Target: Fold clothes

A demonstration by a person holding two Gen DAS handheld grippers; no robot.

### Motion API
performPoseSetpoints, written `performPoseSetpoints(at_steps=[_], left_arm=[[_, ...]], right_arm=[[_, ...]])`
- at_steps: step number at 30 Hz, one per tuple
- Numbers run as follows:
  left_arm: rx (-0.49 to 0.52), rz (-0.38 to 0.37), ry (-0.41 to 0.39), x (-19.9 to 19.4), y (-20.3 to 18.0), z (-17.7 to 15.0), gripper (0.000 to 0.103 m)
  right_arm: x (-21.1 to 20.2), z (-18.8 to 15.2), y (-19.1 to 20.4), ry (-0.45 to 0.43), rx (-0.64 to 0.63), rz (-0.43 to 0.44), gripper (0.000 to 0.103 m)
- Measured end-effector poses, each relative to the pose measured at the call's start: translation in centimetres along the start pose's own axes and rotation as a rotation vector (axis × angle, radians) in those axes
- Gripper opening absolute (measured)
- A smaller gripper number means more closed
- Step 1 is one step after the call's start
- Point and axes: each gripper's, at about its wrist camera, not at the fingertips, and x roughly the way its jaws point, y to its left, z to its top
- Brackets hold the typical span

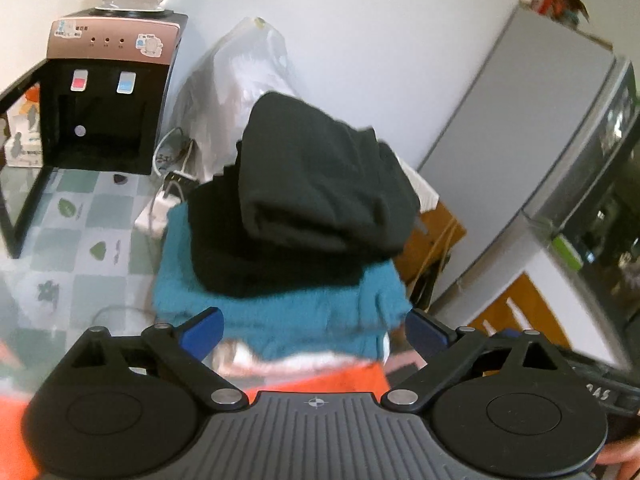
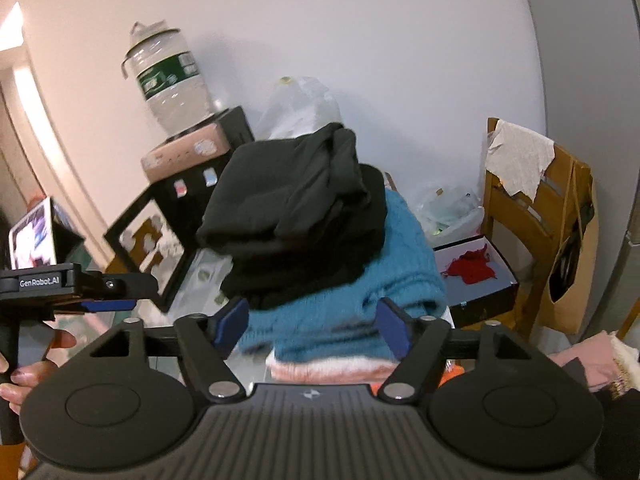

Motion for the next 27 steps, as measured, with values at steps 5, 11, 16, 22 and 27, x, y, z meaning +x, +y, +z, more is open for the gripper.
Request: performPoseSetpoints(at_steps=[5,11,16,22,27], left_arm=[[0.037,0.071,-0.009,-3.3,-1.4,-3.2,0.098],[0.094,0.18,-0.03,-7.3,-3.1,-7.3,0.099],[0.102,0.215,-0.053,-9.8,-3.7,-10.4,0.103],[0.145,0.306,-0.081,-12.2,-4.6,-14.6,0.103],[0.153,0.321,-0.098,-13.2,-4.3,-17.9,0.103]], right_arm=[[-3.6,-2.6,2.1,0.002,-0.065,-0.009,0.094],[-7.7,-5.2,4.6,-0.024,-0.163,-0.04,0.103],[-10.3,-7.1,6.6,-0.004,-0.212,-0.066,0.103],[-12.4,-10.4,8.0,0.003,-0.216,-0.086,0.103],[-13.3,-13.1,8.4,0.024,-0.176,-0.113,0.103]])
